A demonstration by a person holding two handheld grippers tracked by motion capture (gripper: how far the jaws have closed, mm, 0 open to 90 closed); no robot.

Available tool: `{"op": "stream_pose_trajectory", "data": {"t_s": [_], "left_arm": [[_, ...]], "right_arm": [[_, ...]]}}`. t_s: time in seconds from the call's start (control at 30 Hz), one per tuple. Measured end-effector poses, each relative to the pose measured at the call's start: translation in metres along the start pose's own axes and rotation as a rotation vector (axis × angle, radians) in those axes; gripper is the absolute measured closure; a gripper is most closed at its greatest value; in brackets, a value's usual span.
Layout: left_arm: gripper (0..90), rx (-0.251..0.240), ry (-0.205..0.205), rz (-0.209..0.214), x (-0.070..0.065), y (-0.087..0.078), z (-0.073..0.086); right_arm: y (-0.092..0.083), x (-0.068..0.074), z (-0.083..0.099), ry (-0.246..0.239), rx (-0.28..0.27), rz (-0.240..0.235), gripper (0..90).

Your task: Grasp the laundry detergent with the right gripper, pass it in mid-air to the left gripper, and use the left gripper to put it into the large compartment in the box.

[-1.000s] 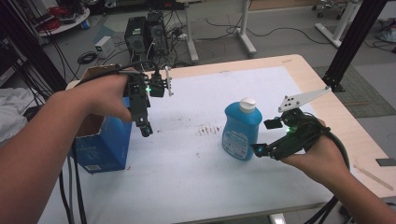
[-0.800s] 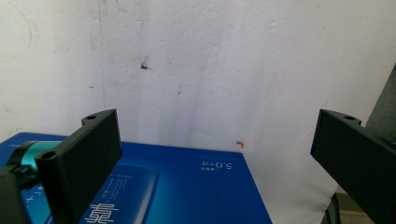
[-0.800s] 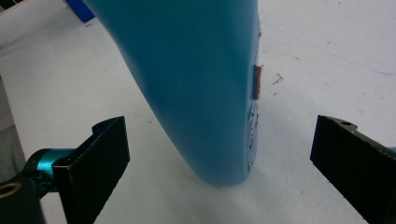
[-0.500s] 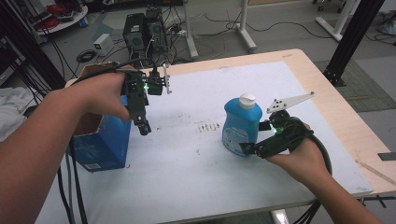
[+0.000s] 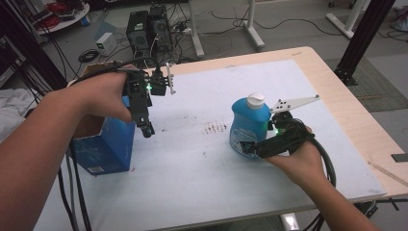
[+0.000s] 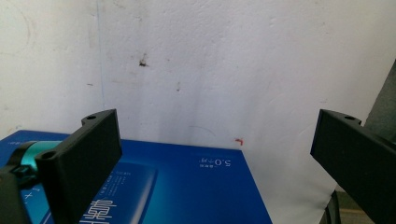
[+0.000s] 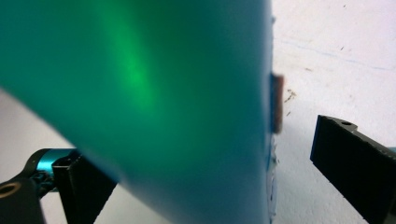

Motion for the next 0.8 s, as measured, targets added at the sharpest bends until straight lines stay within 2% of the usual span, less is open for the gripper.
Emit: {"op": "stream_pose_trajectory", "data": {"t_s": [0.27,0.47,0.8], "left_arm": [[1.8,-0.001,-0.001,-0.003,0.0004,-0.0004,0.0016],[1.8,-0.006,0.001,-0.005,0.0001,0.0,0.0005],[1.8,-0.005,0.001,-0.002,0.0006,0.0005,0.0003]], "right_arm": [[0.0009,0.0032,-0.0039,-0.024,-0.05,0.014,4.1],[0.0013,0.006,-0.0051,-0.044,-0.073,0.011,11.7],[0.0038,0.0054,-0.0042,-0.043,-0.1,0.012,14.7]]}}
Point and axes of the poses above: each handheld gripper's, and its own axes: y roughly forward along the jaws, z roughly out of its underside, x roughly to its left, the point moved 8 cm from there along y, roughly forward along the jaws, and after that the axes turned 9 degrees about y, right-handed, at the moved point
